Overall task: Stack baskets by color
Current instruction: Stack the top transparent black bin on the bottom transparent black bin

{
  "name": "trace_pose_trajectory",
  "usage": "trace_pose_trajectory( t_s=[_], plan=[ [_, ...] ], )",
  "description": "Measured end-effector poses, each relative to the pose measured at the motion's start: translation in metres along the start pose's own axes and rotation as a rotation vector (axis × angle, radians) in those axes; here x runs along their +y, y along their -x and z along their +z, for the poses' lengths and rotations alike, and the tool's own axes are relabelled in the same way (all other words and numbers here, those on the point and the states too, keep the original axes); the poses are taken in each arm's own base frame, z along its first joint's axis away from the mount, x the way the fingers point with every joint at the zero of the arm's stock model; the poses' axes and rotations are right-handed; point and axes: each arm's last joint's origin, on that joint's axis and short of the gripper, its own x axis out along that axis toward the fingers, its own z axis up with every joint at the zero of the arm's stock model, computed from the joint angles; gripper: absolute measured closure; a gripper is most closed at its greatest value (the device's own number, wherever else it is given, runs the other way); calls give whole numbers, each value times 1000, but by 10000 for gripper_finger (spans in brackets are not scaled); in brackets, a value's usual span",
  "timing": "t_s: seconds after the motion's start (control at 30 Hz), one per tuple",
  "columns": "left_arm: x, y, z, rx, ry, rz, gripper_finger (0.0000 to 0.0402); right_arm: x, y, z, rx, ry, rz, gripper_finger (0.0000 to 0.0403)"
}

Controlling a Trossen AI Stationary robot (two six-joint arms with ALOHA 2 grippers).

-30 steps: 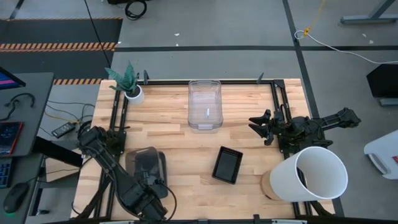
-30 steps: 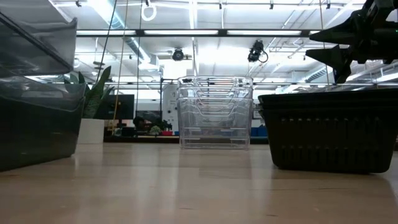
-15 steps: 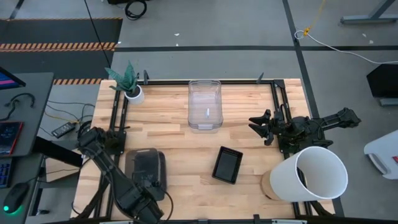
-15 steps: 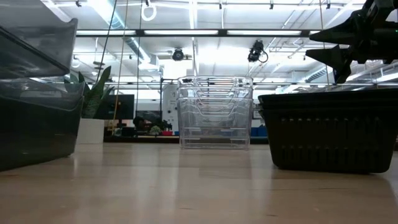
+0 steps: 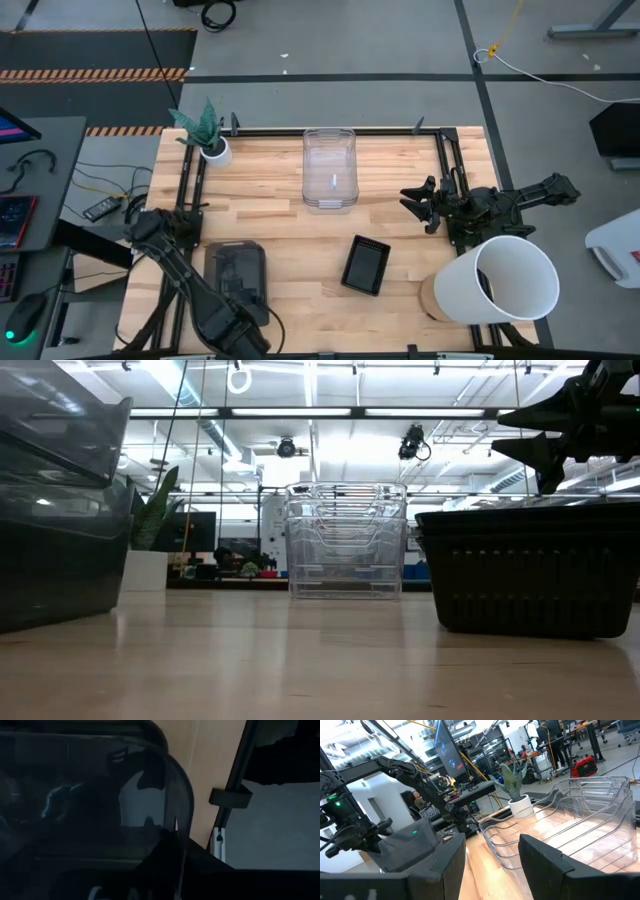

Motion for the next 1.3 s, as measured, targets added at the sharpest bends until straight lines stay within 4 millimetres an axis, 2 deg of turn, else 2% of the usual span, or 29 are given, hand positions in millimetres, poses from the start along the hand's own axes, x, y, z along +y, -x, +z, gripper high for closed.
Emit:
trace_pose_trajectory(
  t_s=[0.23,0.37,0.7,1.03,1.17,1.3],
  plan=[
    [5,-2,7,50,67,6,401,0,0,0,0,0,0,214],
    [10,13,1,2,77,-9,401,0,0,0,-1,0,0,214],
    [6,12,5,-48,69,-34,400,0,0,1,-6,-3,2,214],
    [7,-7,6,-13,95,-15,398,0,0,1,-8,-4,3,214],
    [9,-8,8,-18,113,-4,375,0,0,1,-8,-4,3,214],
    [10,-8,8,-17,142,1,326,0,0,1,-8,-5,4,214]
  ],
)
